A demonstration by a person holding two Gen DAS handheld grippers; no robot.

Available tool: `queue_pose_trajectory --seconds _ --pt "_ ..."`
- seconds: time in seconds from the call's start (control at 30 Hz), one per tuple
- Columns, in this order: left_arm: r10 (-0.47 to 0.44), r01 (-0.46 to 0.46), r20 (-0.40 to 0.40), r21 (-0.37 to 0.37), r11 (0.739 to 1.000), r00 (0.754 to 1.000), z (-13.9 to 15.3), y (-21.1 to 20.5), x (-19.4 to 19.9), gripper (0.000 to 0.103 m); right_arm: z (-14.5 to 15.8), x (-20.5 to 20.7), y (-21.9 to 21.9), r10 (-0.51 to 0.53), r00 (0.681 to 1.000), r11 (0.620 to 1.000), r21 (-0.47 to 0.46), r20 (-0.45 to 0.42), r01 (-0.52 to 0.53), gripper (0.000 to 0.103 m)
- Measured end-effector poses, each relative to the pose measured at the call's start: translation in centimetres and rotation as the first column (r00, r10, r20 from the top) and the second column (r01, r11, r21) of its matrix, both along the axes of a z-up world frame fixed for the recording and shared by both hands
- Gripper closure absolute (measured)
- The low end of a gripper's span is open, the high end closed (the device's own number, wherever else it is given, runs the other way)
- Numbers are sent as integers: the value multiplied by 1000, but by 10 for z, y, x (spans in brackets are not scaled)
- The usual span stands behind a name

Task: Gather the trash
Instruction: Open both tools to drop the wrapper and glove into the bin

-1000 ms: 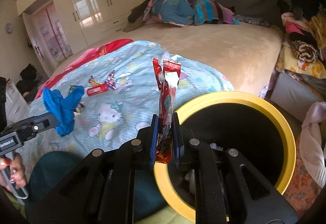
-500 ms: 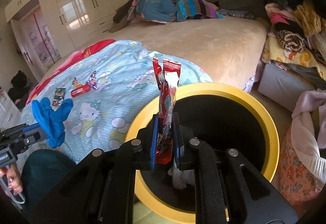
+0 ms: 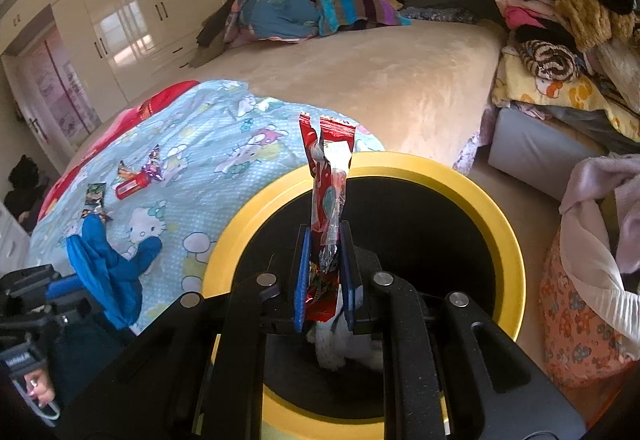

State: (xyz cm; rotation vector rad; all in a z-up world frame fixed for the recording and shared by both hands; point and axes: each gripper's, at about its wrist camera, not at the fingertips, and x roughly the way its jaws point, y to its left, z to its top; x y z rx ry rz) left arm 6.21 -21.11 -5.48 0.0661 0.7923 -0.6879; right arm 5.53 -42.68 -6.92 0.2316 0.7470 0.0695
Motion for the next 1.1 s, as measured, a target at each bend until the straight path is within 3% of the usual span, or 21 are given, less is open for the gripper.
queue_pose_trajectory --seconds 0.83,0.87,0.9,0.97,1.03,1.1 --pt "-89 89 -13 33 995 996 -11 -72 42 84 -8 1 -44 -101 995 994 41 -16 101 91" --pt "-88 89 -7 35 995 996 -12 -74 43 82 -8 0 -45 -105 994 994 40 -17 106 87" --pt "-81 81 -5 38 996 997 -13 -75 45 72 -8 0 -46 -110 994 993 41 -17 111 79" --pt "-58 58 -19 32 998 998 -16 -72 49 38 -9 -1 -49 -122 992 991 50 -14 123 72" --pt "-42 42 -37 17 999 998 -19 -67 52 35 -9 0 -51 -131 991 990 50 -13 132 68" --pt "-29 29 -27 11 1000 999 -15 -62 51 26 -10 -1 -52 -144 990 988 53 -10 144 57"
